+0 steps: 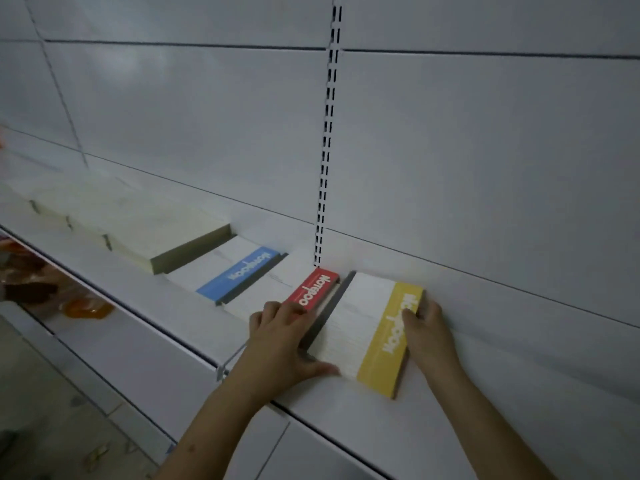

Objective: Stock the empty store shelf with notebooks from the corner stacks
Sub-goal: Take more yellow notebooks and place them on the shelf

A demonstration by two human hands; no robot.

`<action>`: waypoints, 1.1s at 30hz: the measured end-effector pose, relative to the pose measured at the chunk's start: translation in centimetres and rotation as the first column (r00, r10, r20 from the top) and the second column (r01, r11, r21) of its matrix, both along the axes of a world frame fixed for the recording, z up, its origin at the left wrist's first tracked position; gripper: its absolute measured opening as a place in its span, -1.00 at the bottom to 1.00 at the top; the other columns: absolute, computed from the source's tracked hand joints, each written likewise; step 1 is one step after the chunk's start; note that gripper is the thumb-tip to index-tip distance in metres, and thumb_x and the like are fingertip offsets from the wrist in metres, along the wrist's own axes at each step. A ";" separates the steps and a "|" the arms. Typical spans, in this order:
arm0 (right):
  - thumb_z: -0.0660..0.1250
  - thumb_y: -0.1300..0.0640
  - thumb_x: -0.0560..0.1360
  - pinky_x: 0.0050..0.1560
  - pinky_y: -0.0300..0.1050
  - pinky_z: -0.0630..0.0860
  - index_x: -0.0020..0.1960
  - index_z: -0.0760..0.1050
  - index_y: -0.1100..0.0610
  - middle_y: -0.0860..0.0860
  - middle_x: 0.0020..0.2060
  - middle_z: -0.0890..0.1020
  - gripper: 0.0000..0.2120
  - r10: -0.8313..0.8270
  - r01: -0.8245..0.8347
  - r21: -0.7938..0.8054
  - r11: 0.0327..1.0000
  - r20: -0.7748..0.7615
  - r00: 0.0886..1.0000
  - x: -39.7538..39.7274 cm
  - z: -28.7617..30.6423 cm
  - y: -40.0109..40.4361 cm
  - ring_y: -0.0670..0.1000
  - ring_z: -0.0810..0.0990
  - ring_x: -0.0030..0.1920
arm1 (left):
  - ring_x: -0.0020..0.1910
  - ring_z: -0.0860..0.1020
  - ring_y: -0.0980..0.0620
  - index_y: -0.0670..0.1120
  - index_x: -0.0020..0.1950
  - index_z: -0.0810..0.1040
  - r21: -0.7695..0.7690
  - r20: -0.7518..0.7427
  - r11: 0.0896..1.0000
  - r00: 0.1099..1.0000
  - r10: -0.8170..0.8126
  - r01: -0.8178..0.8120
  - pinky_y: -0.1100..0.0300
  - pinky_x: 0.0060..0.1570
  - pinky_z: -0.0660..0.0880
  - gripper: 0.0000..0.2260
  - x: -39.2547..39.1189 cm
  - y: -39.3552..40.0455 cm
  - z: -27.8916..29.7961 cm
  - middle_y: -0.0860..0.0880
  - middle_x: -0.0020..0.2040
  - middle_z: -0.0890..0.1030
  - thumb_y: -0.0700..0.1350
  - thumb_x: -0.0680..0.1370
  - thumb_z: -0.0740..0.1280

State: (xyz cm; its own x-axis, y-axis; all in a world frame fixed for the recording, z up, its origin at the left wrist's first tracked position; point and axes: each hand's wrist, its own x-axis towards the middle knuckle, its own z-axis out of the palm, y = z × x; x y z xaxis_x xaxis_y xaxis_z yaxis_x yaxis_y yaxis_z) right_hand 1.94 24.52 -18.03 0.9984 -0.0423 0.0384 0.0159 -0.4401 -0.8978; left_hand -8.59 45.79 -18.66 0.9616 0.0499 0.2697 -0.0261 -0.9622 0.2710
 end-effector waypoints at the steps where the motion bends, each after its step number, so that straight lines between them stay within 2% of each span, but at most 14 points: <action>1: 0.22 0.15 0.57 0.00 -0.02 0.44 0.21 0.38 0.25 0.23 0.07 0.61 -0.73 -0.022 0.024 -0.102 0.994 0.020 1.000 0.2 -0.7 0.3 0.19 0.57 0.04 | 0.40 0.16 0.01 0.17 0.47 0.29 0.045 -0.039 0.999 0.999 0.003 -0.001 0.02 0.37 0.02 -0.14 0.6 0.8 -0.3 0.09 0.45 0.28 0.56 0.27 0.21; 4: 0.19 -0.02 0.46 0.06 0.08 0.50 0.18 0.46 0.19 0.15 0.01 0.65 -0.61 0.006 0.033 -0.297 0.954 0.131 0.991 -0.2 -2.1 0.8 0.22 0.59 0.06 | 0.48 0.06 -0.02 0.14 0.45 0.35 0.036 -0.047 0.998 0.998 -0.045 0.047 0.02 0.41 -0.18 -0.14 2.1 2.2 -0.9 0.06 0.50 0.23 0.57 0.26 0.20; 6: 0.17 -0.10 0.41 0.04 0.08 0.52 0.14 0.50 0.11 0.08 -0.02 0.67 -0.59 0.023 0.031 -0.337 0.941 0.156 0.987 -0.4 -2.2 0.9 0.19 0.59 0.03 | 0.48 0.05 0.02 0.11 0.41 0.41 -0.007 -0.028 0.996 0.995 -0.093 0.093 0.05 0.43 -0.16 -0.16 2.7 2.7 -1.3 0.08 0.50 0.23 0.56 0.26 0.22; 9: 0.24 -0.08 0.49 0.05 0.05 0.49 0.17 0.52 0.10 0.08 -0.03 0.67 -0.64 -0.004 0.101 -0.464 0.880 0.205 0.979 -0.6 -2.1 1.0 0.19 0.57 0.06 | 0.48 0.03 0.11 0.12 0.44 0.37 -0.057 0.003 0.990 0.992 -0.125 0.125 0.14 0.42 -0.15 -0.14 3.0 3.1 -2.4 0.16 0.50 0.20 0.57 0.27 0.20; 11: 0.14 -0.19 0.49 0.05 0.04 0.49 0.20 0.51 0.11 0.06 -0.04 0.66 -0.53 0.040 0.067 -0.556 0.828 0.178 0.983 -0.3 -2.5 0.9 0.17 0.56 0.05 | 0.48 0.03 0.14 0.12 0.45 0.37 -0.047 0.030 0.990 0.991 -0.133 0.134 0.19 0.41 -0.17 -0.13 3.1 3.2 -2.9 0.18 0.51 0.19 0.59 0.27 0.17; 13: 0.00 -0.28 0.45 0.04 0.01 0.50 0.17 0.48 0.12 0.04 -0.04 0.64 -0.41 0.097 -0.038 -0.533 0.845 0.084 0.992 0.1 -3.1 0.7 0.11 0.57 0.02 | 0.49 0.02 0.15 0.11 0.46 0.35 -0.056 0.031 0.988 0.990 -0.141 0.142 0.20 0.42 -0.17 -0.13 3.2 3.1 -3.0 0.18 0.52 0.17 0.58 0.28 0.16; 15: 0.07 -0.22 0.52 0.08 0.00 0.49 0.11 0.49 0.16 0.05 -0.03 0.62 -0.51 0.130 -0.073 -0.524 0.849 0.072 0.989 0.1 -3.1 0.7 0.11 0.56 0.05 | 0.50 0.02 0.15 0.09 0.46 0.35 -0.079 0.036 0.986 0.989 -0.142 0.144 0.21 0.42 -0.18 -0.13 3.1 3.1 -3.0 0.18 0.53 0.16 0.57 0.29 0.16; 17: 0.16 -0.05 0.59 0.25 -0.01 0.41 0.24 0.48 0.18 0.06 0.14 0.59 -0.63 0.168 -0.101 -0.523 0.847 0.082 0.982 0.1 -3.0 0.8 0.13 0.50 0.24 | 0.49 0.01 0.16 0.09 0.45 0.35 -0.075 0.039 0.986 0.988 -0.146 0.149 0.23 0.42 -0.20 -0.14 3.1 3.1 -3.0 0.18 0.54 0.15 0.56 0.29 0.14; 18: 0.15 0.01 0.62 0.36 -0.04 0.31 0.37 0.41 0.20 0.07 0.29 0.52 -0.59 0.185 -0.114 -0.532 0.839 0.083 0.979 0.0 -3.1 0.7 0.12 0.40 0.37 | 0.49 0.00 0.17 0.09 0.45 0.34 -0.070 0.037 0.986 0.988 -0.150 0.152 0.24 0.41 -0.20 -0.14 3.1 3.1 -3.0 0.18 0.54 0.14 0.56 0.29 0.14; 21: 0.07 -0.02 0.65 0.49 -0.10 0.05 0.53 0.16 0.15 0.05 0.52 0.22 -0.50 0.231 -0.161 -0.608 0.777 0.038 0.972 -0.1 -3.2 0.9 0.03 0.12 0.53 | 0.49 0.02 0.16 0.09 0.46 0.33 -0.085 0.040 0.982 0.985 -0.166 0.169 0.23 0.41 -0.20 -0.17 3.2 3.3 -3.1 0.16 0.54 0.15 0.54 0.32 0.16; 23: -0.04 -0.19 0.61 0.50 -0.11 -0.01 0.55 0.12 0.09 0.04 0.54 0.16 -0.40 0.258 -0.187 -0.631 0.753 0.023 0.966 -0.1 -3.4 0.9 0.01 0.06 0.54 | 0.49 0.04 0.15 0.08 0.46 0.33 -0.092 0.061 0.979 0.982 -0.178 0.184 0.22 0.41 -0.20 -0.18 3.3 3.4 -3.3 0.14 0.54 0.17 0.53 0.34 0.18; 25: -0.19 -0.32 0.46 0.51 -0.09 -0.03 0.55 0.12 0.05 0.02 0.54 0.14 -0.23 0.262 -0.189 -0.645 0.741 0.018 0.965 0.0 -3.4 1.0 -0.01 0.04 0.55 | 0.50 0.04 0.15 0.08 0.48 0.32 -0.077 0.067 0.979 0.980 -0.185 0.190 0.22 0.41 -0.20 -0.18 3.3 3.5 -3.4 0.15 0.54 0.17 0.53 0.35 0.17; 31: -0.29 -0.42 0.29 0.51 -0.02 0.01 0.54 0.15 0.03 0.02 0.53 0.20 -0.05 0.270 -0.156 -0.691 0.706 0.059 0.961 0.2 -3.8 1.0 0.03 0.08 0.54 | 0.47 0.15 0.08 0.03 0.42 0.38 -0.073 0.093 0.978 0.978 -0.189 0.196 0.15 0.43 -0.08 -0.15 3.2 3.5 -3.4 0.08 0.50 0.26 0.55 0.32 0.09; 33: -0.30 -0.41 0.29 0.51 0.00 0.02 0.54 0.16 0.03 0.03 0.52 0.21 -0.05 0.248 -0.137 -0.680 0.720 0.068 0.966 0.1 -3.9 1.1 0.03 0.10 0.54 | 0.43 0.11 0.11 0.02 0.44 0.34 -0.099 0.102 0.977 0.978 -0.181 0.191 0.15 0.42 -0.06 -0.15 3.2 3.4 -3.5 0.06 0.49 0.25 0.54 0.32 0.12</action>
State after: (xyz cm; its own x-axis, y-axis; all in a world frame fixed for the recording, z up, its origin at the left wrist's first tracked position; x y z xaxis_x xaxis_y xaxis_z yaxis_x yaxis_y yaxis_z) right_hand 2.04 25.61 -21.91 0.9621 0.2424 0.1246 0.2714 -0.8944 -0.3555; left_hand -5.42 49.22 -22.16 0.9281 -0.0943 0.3601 -0.2317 -0.9034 0.3607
